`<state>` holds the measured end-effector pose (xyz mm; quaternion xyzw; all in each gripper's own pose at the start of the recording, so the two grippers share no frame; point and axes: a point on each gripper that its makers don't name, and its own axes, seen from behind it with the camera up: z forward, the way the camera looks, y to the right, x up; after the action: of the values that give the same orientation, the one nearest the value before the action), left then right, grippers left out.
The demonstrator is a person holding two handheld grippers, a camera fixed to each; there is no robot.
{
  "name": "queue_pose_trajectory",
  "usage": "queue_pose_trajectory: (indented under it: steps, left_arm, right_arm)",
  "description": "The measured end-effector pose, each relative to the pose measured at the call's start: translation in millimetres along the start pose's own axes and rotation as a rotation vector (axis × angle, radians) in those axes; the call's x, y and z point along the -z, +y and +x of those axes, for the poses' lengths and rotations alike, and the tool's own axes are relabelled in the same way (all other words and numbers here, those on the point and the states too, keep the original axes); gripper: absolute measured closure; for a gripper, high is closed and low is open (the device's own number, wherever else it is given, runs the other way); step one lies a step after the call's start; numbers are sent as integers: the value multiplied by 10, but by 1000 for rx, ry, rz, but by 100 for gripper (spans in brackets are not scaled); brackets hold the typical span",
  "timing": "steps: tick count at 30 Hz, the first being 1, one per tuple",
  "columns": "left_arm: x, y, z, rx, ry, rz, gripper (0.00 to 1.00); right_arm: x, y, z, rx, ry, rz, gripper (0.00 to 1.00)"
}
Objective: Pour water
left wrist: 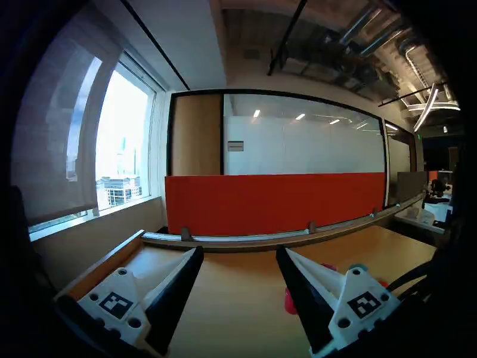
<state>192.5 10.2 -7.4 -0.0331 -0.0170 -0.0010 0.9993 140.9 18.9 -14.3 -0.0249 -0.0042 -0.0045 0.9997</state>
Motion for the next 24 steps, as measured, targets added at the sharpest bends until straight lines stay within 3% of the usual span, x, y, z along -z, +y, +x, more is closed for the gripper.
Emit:
queue_pose_trajectory:
  steps: [5, 11, 17, 24]
  left_arm:
    - [20, 69, 172, -24, -17, -26, 10]
    - [35, 172, 211, -49, -53, -56, 10]
    - [68, 280, 144, -87, -96, -98, 10]
    - [114, 414, -5, -118, -152, -167, 10]
  right_arm:
    - [28, -7, 173, 1, -13, 13, 0]
    - [47, -48, 270, 21, -42, 39, 0]
    - [46, -114, 302, 49, -71, 74, 0]
    - [85, -353, 281, 84, -120, 186, 0]
